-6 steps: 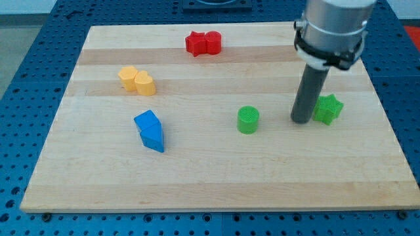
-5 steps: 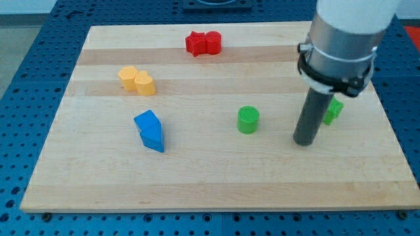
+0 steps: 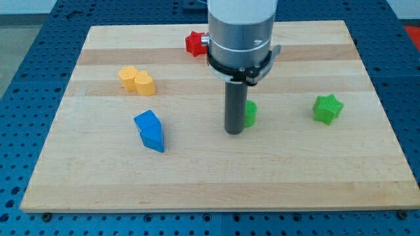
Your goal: Slide the green circle a bit up and right
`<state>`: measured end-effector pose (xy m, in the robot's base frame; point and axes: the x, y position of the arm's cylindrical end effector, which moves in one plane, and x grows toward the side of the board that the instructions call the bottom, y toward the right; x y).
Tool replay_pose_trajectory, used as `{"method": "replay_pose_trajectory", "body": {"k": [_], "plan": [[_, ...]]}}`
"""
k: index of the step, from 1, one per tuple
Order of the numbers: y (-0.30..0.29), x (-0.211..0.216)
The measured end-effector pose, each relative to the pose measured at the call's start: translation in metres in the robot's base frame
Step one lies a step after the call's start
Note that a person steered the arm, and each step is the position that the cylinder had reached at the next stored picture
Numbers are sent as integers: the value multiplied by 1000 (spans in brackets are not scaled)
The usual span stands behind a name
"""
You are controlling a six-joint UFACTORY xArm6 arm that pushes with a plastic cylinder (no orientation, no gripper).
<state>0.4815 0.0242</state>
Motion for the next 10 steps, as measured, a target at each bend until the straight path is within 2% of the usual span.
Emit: {"method": "replay_pose_trajectory", "body": {"k": [2,3,8,10], "plan": [[0,-24],[-23,-60],[28,-47],[7,-32]]}}
